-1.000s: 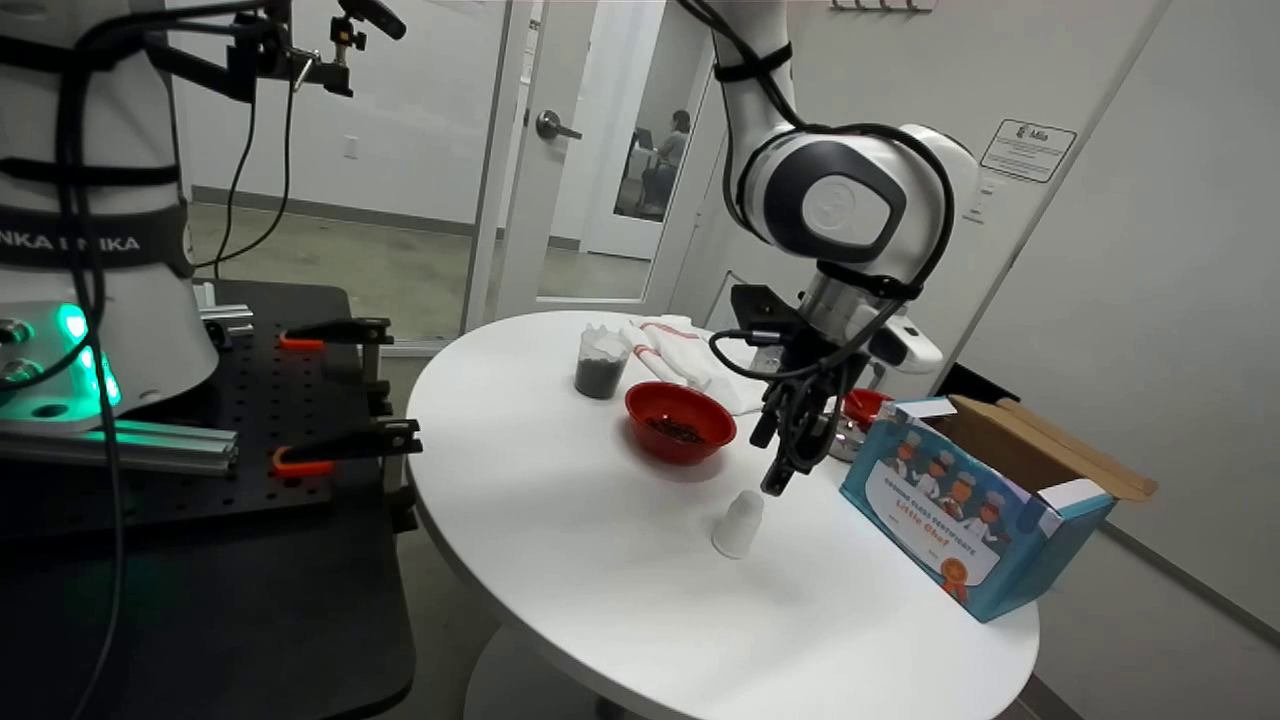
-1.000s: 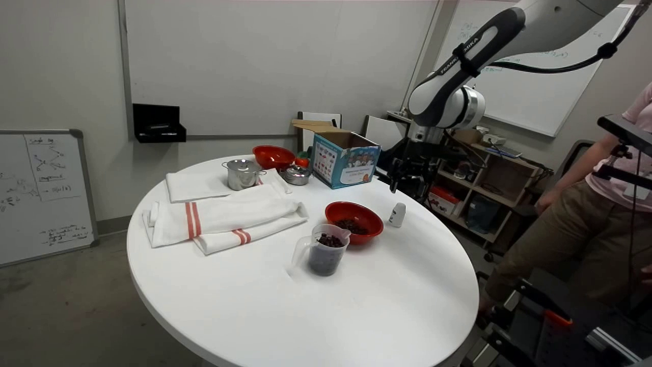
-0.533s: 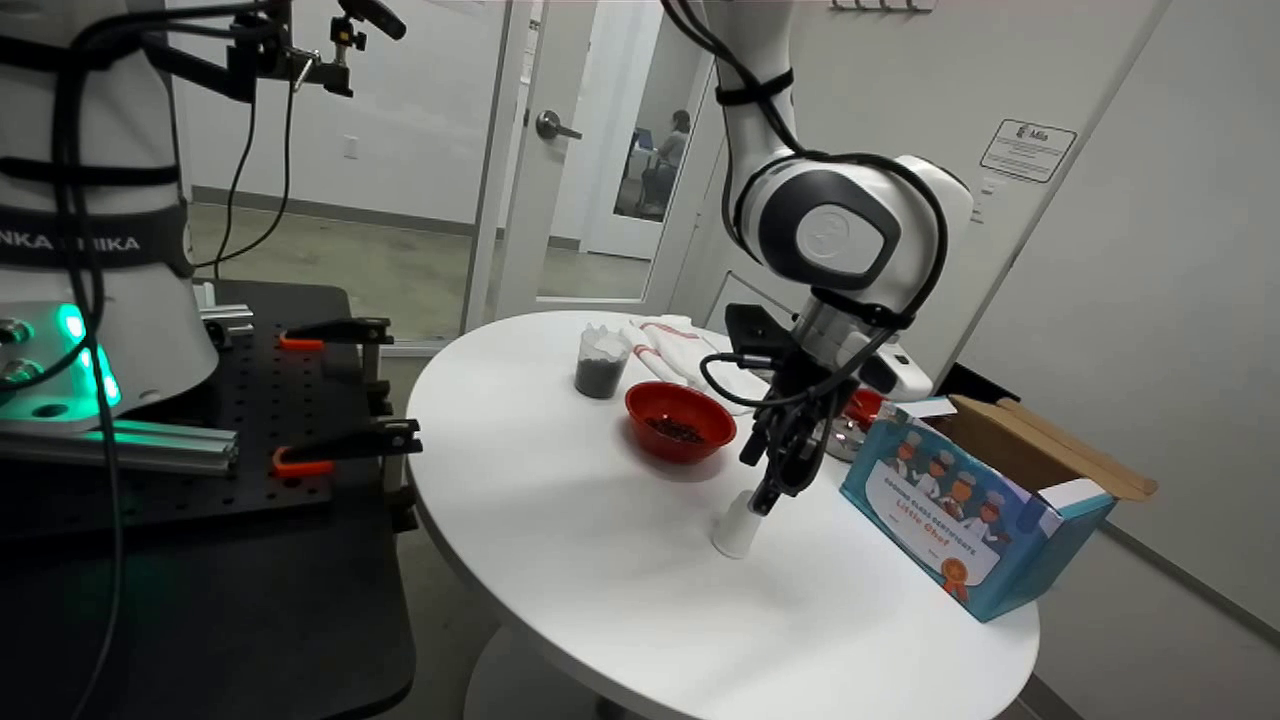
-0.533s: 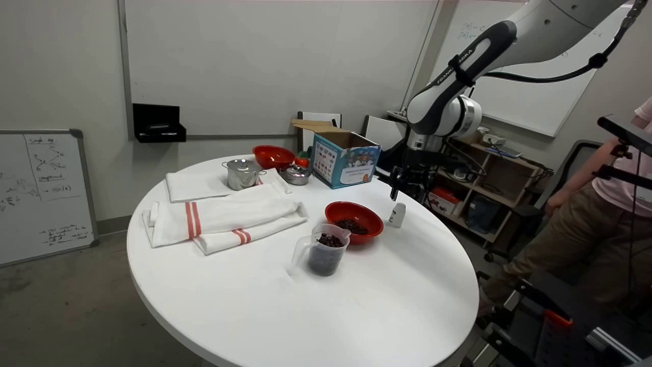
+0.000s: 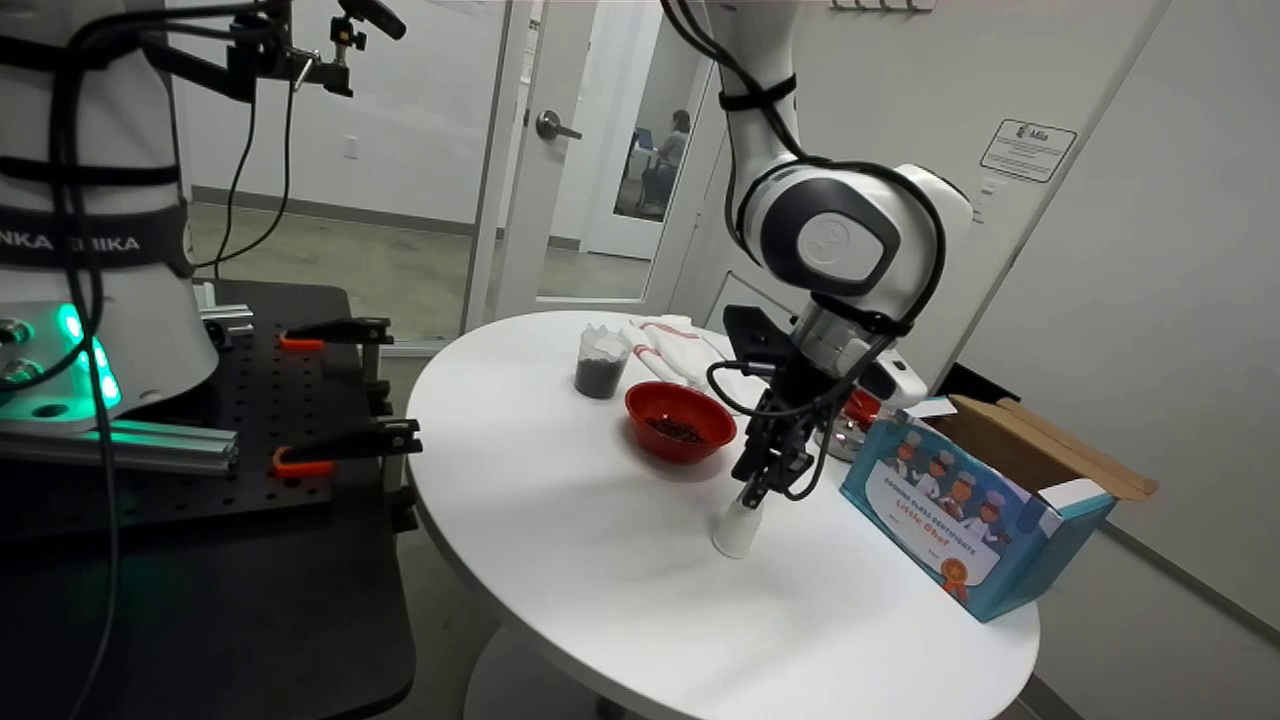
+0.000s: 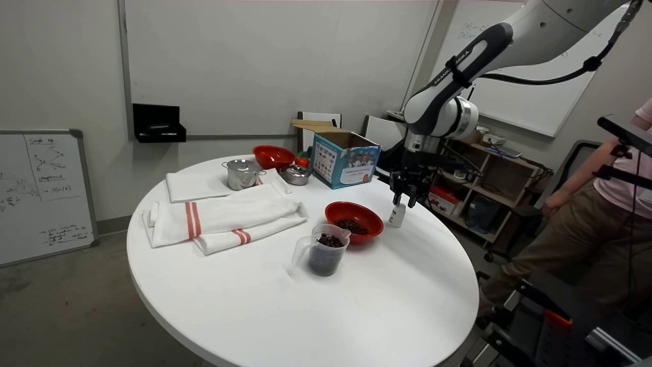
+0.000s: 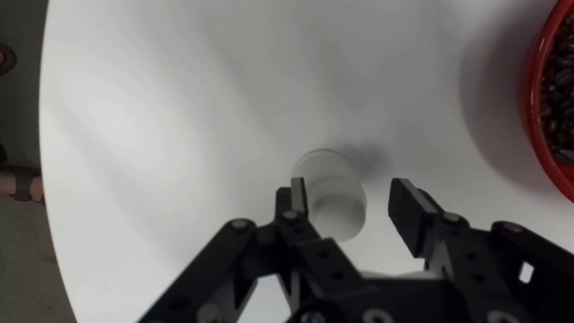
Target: Use the white bottle to pull the box then put the bottle in the box
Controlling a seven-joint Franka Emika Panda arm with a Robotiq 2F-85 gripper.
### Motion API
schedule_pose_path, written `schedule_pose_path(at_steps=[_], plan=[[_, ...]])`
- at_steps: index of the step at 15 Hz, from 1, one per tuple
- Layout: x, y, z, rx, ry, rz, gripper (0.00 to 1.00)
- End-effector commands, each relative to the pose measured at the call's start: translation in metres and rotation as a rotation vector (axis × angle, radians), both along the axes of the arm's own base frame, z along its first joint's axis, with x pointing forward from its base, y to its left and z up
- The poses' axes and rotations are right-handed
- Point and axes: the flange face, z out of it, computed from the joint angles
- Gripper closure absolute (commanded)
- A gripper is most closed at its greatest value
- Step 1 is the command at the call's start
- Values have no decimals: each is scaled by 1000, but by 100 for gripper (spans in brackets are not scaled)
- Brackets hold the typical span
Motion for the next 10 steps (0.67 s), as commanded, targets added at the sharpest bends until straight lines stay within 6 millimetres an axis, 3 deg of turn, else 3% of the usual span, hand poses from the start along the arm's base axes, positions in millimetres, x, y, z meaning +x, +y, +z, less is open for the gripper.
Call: schedule_pose_path(at_steps=[1,3,4,10], plan=[[7,-2,3,22,-15,35,80],[9,-2,4,23,-18,43,95],[11,-2,6,19,-21,44,97],[14,1,16,6,-46,57,97]])
